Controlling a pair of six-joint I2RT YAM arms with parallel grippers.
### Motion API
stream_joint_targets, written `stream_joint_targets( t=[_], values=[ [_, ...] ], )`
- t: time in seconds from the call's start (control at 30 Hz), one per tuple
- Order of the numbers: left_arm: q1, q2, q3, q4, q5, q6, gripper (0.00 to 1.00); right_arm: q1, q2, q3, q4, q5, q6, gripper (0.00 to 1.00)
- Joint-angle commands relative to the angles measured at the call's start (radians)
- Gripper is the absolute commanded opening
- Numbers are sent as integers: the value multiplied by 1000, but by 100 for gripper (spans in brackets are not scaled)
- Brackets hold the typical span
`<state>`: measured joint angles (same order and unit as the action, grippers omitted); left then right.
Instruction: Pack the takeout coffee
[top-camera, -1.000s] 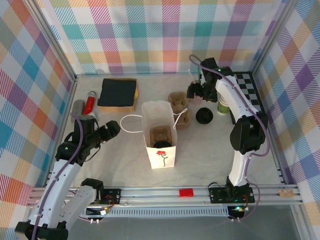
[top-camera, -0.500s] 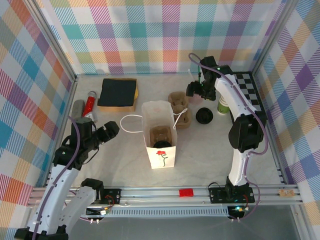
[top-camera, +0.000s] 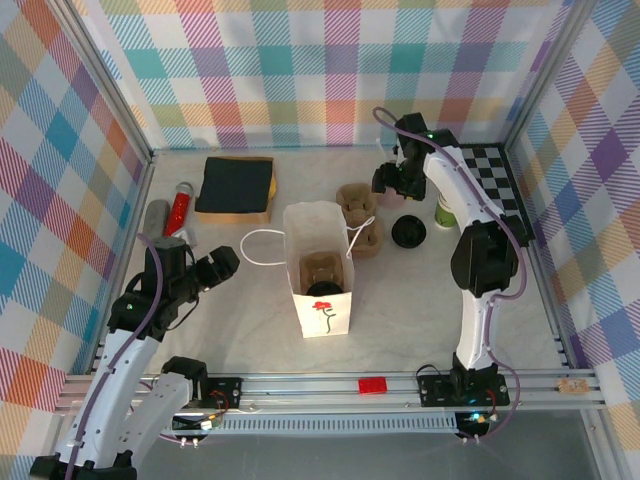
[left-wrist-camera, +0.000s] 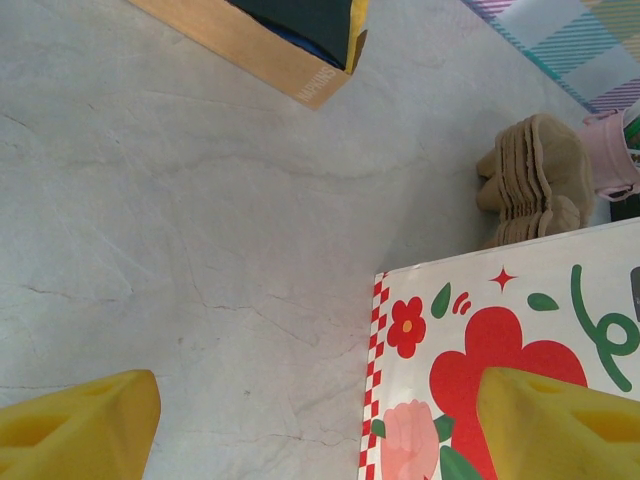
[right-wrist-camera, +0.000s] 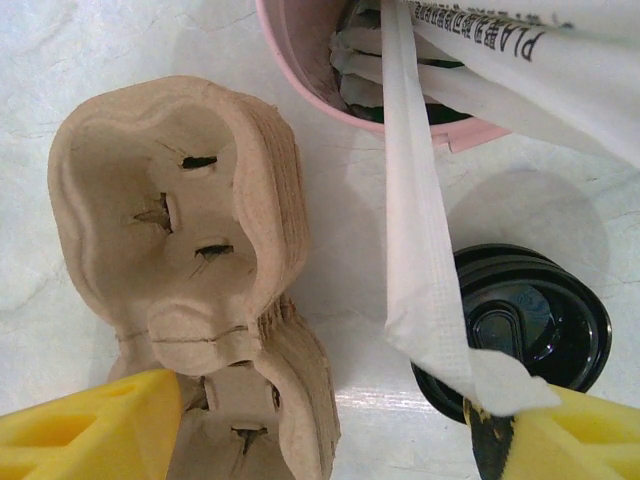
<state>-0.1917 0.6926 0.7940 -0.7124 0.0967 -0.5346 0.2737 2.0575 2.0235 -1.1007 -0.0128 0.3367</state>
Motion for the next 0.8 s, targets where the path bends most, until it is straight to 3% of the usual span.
stream_joint_targets(
  t=[0.0, 0.77],
  values=[
    [16, -6, 7, -25, 11, 13, 83, -8, 15, 48, -12, -14, 11, 75],
    [16, 3, -6, -2, 22, -5, 83, -8, 104, 165, -45, -15, 7, 71]
  ],
)
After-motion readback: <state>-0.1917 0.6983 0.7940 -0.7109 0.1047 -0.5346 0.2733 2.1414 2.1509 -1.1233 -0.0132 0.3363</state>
